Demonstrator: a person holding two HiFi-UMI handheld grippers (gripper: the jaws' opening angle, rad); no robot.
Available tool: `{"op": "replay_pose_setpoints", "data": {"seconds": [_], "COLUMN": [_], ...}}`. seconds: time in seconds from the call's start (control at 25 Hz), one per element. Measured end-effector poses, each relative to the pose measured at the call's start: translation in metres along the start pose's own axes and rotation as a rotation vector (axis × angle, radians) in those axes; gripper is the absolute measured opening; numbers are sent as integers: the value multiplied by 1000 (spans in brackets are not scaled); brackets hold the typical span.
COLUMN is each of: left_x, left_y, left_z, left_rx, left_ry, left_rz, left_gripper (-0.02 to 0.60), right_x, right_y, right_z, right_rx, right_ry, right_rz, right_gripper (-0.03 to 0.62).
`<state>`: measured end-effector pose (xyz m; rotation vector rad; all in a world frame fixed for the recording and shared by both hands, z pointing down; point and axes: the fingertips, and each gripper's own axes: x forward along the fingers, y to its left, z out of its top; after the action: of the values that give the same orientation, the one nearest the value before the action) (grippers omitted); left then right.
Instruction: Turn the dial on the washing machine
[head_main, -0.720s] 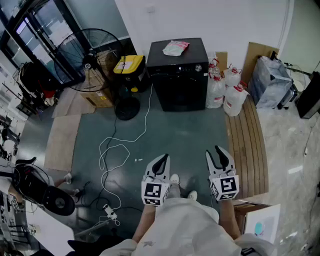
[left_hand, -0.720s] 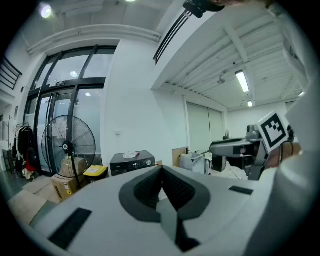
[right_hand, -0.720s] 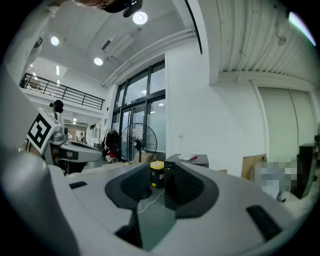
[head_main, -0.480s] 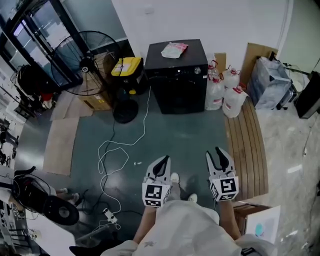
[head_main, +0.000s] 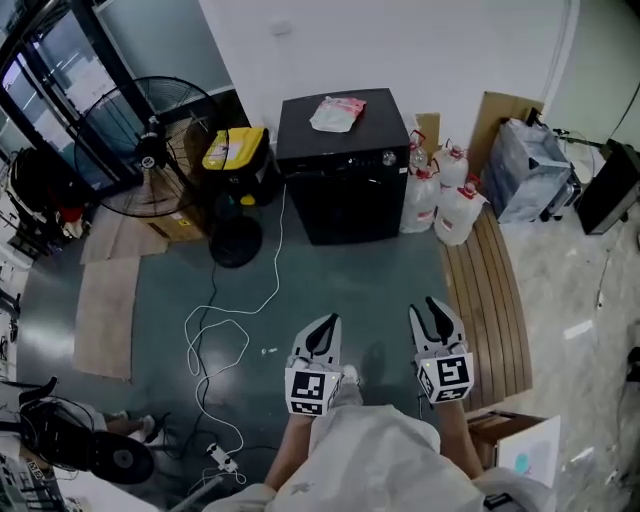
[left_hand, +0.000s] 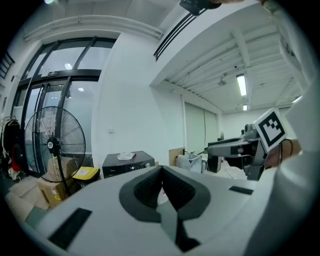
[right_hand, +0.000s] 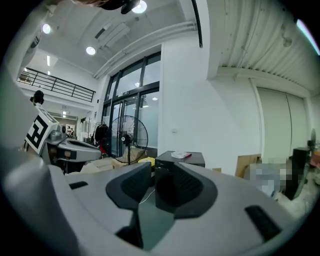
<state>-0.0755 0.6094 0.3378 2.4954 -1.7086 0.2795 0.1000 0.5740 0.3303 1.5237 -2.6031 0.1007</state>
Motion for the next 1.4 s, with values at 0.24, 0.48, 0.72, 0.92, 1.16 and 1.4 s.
{"op": "replay_pose_setpoints", "data": {"seconds": [0.24,0.48,0.72,0.92,1.16,1.4], "left_x": [35,67,101,137,179,233], "left_y": [39,73,92,100,111,123], "left_z": [5,11,13,20,22,26], "left_rx": [4,0,-8,0,3,2], "left_ry": [-10,-15,-13,-16,-13,2], "left_rz": [-55,-100,-131,-140,-113,-72], "left_gripper": [12,13,13,12,13,14], "right_x": [47,89,120,147,188,242], "right_y": [1,6,-2,-22,-52,-88], "right_z": [6,13,15,13,8,13], "right_rx": [-3,-17,-15,-16,-6,-9], "right_ry": [4,9,22,29,24,12], "right_rz": [-56,-91,-119,-127,-108,-56], "right_gripper": [132,132,126,126,126,133]}}
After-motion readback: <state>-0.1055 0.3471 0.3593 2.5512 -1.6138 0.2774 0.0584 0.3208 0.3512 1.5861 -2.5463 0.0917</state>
